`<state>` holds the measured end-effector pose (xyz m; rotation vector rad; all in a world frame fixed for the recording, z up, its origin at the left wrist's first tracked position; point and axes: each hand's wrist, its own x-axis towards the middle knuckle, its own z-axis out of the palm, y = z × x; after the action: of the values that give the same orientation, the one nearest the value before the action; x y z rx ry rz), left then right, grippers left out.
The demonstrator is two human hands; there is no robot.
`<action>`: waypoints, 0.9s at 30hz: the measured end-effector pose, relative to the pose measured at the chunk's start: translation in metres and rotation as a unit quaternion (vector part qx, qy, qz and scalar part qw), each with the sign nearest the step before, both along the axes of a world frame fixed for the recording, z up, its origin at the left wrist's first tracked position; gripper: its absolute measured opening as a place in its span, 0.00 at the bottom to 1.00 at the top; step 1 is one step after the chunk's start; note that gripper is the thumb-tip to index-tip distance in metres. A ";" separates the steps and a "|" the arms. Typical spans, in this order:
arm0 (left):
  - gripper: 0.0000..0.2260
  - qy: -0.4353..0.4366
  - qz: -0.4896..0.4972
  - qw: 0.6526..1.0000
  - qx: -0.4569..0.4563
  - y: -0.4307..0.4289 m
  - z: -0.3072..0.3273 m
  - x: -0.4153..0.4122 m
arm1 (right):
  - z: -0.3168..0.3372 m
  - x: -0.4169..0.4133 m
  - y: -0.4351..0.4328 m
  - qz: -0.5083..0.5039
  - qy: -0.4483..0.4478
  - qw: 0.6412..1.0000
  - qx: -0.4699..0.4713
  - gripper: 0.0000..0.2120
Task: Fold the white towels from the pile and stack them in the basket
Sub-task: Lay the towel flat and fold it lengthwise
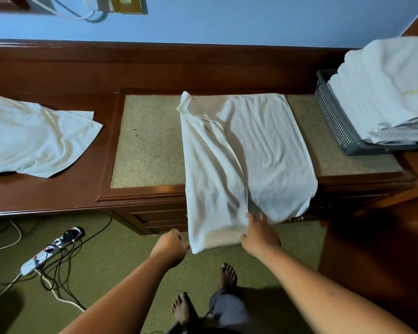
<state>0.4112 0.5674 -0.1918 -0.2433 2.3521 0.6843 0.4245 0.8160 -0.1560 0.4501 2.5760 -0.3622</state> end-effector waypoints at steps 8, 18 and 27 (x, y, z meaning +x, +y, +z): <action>0.17 0.082 0.042 0.995 0.042 -0.004 0.011 -0.037 | 0.005 -0.035 0.001 0.062 0.055 0.995 -0.047 0.25; 0.10 0.116 0.144 0.981 0.055 0.030 0.015 -0.087 | 0.004 -0.099 0.044 0.111 0.038 0.990 -0.079 0.26; 0.17 0.117 0.200 0.970 0.074 0.048 -0.006 -0.138 | -0.016 -0.169 0.038 0.114 0.045 0.990 -0.073 0.28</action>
<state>0.2736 0.6151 -0.1973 -0.6101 2.4824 1.1316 0.2558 0.8538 -0.1724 0.0882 2.6289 -0.4948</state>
